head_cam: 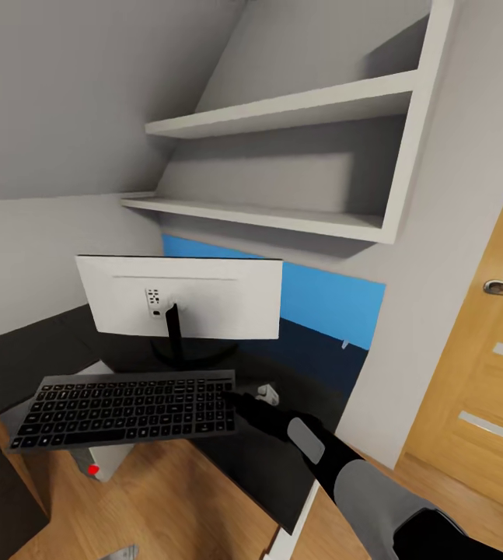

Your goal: In the bedroom, organize the workspace by keeping the computer under the desk, ensuring the monitor is on the desk, placing the keyboard on the desk next to the monitor, placing the mouse on the desk next to the keyboard, moving the folder from the swivel chair onto the desk next to the mouse, stacking the notebook on top of the folder with the pen on top of the notebook, and positioning the swivel chair next to the desk.

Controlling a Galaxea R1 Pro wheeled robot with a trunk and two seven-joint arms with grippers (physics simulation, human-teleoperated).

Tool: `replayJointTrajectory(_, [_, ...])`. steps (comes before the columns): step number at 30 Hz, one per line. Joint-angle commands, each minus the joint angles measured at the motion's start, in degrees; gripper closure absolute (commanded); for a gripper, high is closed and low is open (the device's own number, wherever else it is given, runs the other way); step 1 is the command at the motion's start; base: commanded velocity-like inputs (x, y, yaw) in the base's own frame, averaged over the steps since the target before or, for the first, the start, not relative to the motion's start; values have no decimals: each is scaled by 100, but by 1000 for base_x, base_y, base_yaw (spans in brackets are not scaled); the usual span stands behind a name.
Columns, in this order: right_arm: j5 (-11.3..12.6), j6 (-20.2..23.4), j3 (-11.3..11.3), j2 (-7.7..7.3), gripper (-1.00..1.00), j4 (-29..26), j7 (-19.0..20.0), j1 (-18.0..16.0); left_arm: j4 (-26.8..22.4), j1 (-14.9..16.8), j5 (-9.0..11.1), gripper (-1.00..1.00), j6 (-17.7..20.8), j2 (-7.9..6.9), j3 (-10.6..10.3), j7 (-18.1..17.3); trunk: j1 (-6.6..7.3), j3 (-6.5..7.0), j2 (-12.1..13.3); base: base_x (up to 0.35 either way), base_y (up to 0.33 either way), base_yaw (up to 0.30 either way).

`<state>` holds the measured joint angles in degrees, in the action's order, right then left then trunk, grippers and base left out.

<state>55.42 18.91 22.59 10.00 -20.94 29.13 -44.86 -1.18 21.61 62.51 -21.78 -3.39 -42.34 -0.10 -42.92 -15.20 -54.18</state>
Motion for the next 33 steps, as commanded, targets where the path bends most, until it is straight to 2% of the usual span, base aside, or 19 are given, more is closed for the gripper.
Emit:
replayJointTrajectory(1, [26, 35, 3, 0, 100, 8, 28, -3, -5, 1, 56, -100, -11, -3, -46, 0, 0, -7, -3, 0, 0, 0])
replayJointTrajectory(9, [41, 68, -8, 0, 100, 5, 76, 15, -5, 1, 59, -100, -17, -18, -35, 18, 0, -7, -3, 0, 0, 0])
replayJointTrajectory(14, [45, 56, -12, 0, 100, 0, 273, 79, -5, 1, 59, -100, -20, -36, -21, 19, 0, -7, -3, 0, 0, 0])
replayJointTrajectory(15, [46, 33, -9, 0, 100, 25, 533, 93, -5, 1, 64, -100, -20, -128, -19, 19, 0, -7, -3, 0, 0, 230])
replayJointTrajectory(25, [40, 18, -9, 0, 100, 28, 541, 100, -5, 0, 60, -100, -20, -153, -20, 24, 0, -7, -3, -119, 66, 263])
replayJointTrajectory(33, [39, 8, -9, 0, 100, 28, 542, 100, -5, 1, 59, -100, -15, -153, -28, 19, 0, -7, -3, -49, 267, 273])
